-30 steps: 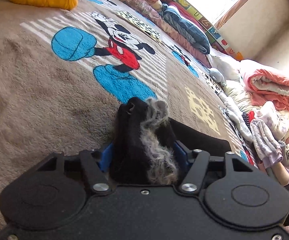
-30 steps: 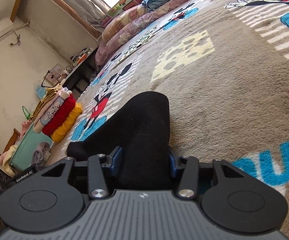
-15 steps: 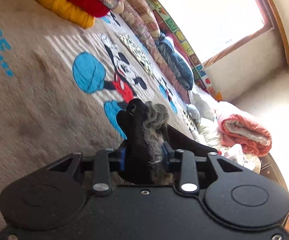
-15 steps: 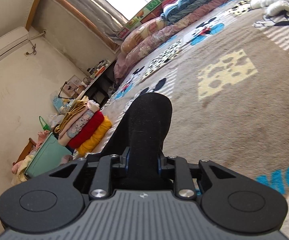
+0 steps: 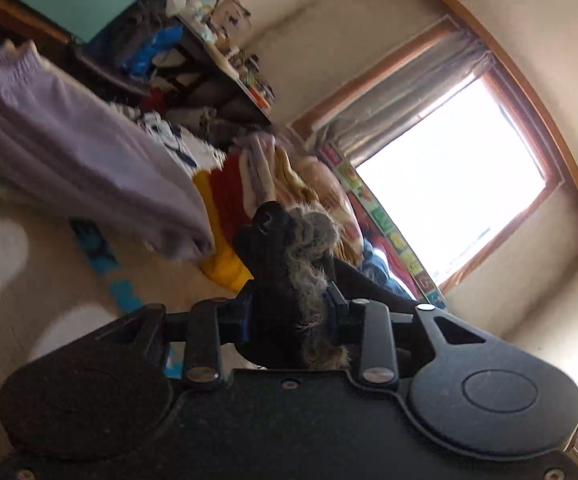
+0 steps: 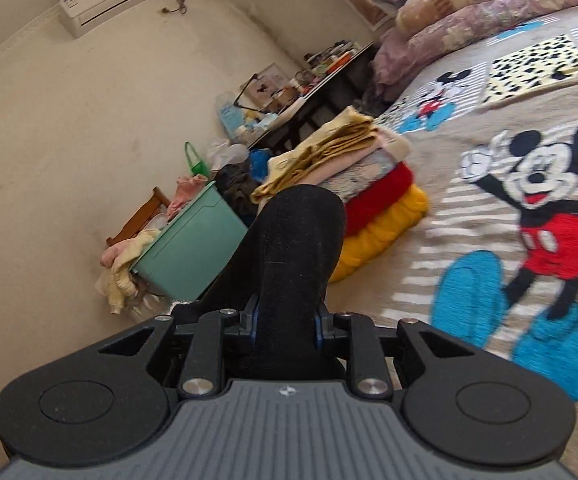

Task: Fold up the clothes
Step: 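Grasp the folded garment with both grippers and lift it off the bed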

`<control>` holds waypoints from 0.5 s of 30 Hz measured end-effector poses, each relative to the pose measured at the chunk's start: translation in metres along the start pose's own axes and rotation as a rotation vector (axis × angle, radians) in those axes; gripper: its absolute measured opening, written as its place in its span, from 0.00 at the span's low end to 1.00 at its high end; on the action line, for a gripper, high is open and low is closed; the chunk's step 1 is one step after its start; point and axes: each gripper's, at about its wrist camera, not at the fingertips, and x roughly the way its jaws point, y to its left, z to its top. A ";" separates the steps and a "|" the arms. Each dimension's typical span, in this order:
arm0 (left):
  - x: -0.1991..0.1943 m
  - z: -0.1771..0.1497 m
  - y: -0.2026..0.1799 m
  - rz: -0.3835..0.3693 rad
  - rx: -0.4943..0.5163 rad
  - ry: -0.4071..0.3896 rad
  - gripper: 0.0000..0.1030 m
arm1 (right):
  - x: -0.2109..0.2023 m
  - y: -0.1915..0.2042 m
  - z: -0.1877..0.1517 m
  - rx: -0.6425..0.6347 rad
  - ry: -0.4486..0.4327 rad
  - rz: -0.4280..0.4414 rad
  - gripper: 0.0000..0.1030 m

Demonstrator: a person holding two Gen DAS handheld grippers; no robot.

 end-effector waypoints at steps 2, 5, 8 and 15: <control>-0.007 0.022 0.017 0.024 -0.020 -0.060 0.31 | 0.039 0.021 0.008 -0.019 0.019 0.053 0.25; -0.018 0.055 0.042 0.059 -0.054 -0.140 0.31 | 0.095 0.051 0.017 -0.055 0.057 0.118 0.25; -0.028 0.085 0.063 0.092 -0.059 -0.197 0.31 | 0.141 0.074 0.020 -0.074 0.091 0.167 0.25; -0.029 0.110 0.098 0.139 -0.090 -0.259 0.31 | 0.222 0.091 0.013 -0.044 0.142 0.230 0.25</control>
